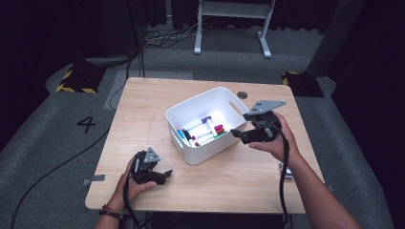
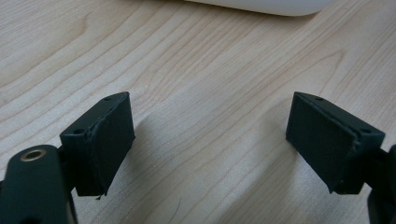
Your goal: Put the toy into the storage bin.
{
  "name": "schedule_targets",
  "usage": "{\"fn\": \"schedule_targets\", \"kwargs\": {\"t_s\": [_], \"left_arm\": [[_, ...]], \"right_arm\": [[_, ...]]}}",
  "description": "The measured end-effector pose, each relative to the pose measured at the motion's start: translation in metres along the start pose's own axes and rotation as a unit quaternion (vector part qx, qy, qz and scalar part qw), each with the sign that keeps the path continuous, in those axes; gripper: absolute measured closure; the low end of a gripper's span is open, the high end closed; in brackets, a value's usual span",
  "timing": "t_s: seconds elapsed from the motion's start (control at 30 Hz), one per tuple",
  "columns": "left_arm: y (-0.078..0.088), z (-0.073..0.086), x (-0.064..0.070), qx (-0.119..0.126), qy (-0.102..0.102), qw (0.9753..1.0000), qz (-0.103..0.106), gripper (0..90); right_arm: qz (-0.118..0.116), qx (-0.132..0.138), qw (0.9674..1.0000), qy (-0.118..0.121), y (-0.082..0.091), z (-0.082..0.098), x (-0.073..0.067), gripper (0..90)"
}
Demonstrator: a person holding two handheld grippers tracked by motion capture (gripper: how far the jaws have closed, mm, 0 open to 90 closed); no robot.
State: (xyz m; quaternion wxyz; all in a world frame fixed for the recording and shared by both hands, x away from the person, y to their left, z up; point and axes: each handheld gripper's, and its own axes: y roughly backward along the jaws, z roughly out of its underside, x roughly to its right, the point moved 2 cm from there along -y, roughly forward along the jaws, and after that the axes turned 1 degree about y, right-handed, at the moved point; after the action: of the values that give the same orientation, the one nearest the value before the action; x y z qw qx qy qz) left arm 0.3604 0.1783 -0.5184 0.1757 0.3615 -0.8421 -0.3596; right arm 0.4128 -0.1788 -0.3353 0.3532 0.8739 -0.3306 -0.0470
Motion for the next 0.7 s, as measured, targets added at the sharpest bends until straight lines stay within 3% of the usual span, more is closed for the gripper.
{"fn": "schedule_targets", "kwargs": {"t_s": [0.07,0.13,0.17,0.43,0.47,0.57,0.7], "left_arm": [[0.0,0.0,0.0,0.001,0.001,1.0,0.0,15.4],[0.0,0.0,0.0,0.001,0.001,1.0,0.0,15.4],[0.0,0.0,0.0,0.0,0.001,1.0,-0.001,15.3],[0.0,0.0,0.0,0.001,0.001,1.0,-0.001,15.3],[0.0,0.0,0.0,0.001,0.001,1.0,-0.001,15.3],[0.0,0.0,0.0,0.001,0.001,1.0,-0.001,15.3],[0.0,0.0,0.0,0.001,0.002,1.0,-0.002,15.3]], "right_arm": [[0.011,-0.001,0.9999,-0.008,0.011,0.017,0.006,26.1],[0.013,0.0,0.9999,-0.005,0.014,0.023,0.008,26.1],[0.027,0.001,0.9996,-0.012,0.02,0.037,0.013,26.1],[0.064,-0.005,0.9975,-0.028,0.035,0.082,0.022,25.6],[0.077,-0.008,0.9961,-0.042,0.038,0.099,0.025,25.4],[0.094,-0.02,0.9937,-0.059,0.04,0.12,0.027,25.4],[0.098,-0.036,0.9911,-0.082,0.039,0.148,0.03,25.6]]}}
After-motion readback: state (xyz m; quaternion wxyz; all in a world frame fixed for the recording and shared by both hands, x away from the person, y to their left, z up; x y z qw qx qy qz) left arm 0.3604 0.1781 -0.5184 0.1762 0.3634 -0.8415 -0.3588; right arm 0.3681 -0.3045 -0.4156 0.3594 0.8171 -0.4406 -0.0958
